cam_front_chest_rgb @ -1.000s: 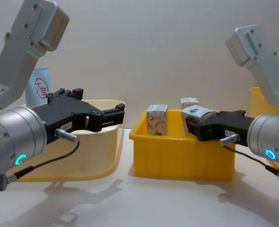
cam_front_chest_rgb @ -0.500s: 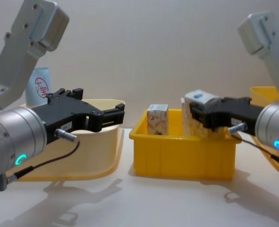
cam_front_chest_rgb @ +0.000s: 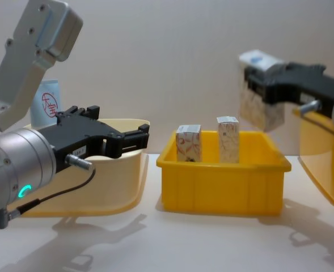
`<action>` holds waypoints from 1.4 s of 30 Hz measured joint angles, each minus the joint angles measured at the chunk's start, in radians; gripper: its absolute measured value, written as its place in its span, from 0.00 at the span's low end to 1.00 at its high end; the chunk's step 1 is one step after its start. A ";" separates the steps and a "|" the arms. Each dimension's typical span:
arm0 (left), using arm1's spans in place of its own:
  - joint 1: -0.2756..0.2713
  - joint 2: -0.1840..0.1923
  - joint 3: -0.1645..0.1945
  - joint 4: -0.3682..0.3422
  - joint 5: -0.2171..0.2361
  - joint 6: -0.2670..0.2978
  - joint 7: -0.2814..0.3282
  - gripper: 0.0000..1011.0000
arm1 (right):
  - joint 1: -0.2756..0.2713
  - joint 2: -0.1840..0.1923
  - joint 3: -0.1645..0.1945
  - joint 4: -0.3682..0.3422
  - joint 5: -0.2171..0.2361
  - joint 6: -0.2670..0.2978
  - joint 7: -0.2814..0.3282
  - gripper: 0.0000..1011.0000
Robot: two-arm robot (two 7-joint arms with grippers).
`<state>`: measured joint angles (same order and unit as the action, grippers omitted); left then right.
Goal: Bimanual collaborative sorting of washing and personal care products
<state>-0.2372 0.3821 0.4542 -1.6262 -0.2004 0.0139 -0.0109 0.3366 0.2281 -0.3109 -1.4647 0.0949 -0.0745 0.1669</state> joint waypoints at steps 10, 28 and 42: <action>0.000 0.000 0.000 0.000 0.000 0.000 0.000 0.99 | -0.016 0.024 0.065 -0.069 0.006 -0.085 -0.007 0.41; 0.000 0.000 0.000 0.000 0.000 0.000 0.000 0.99 | -0.107 0.044 0.195 -0.199 -0.046 -0.048 -0.128 0.41; 0.000 0.000 0.000 0.000 0.000 0.000 0.000 0.99 | -0.157 0.031 0.251 -0.240 -0.061 0.118 -0.178 0.41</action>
<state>-0.2372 0.3821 0.4542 -1.6262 -0.2004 0.0139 -0.0110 0.1794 0.2591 -0.0597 -1.7042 0.0334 0.0435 -0.0107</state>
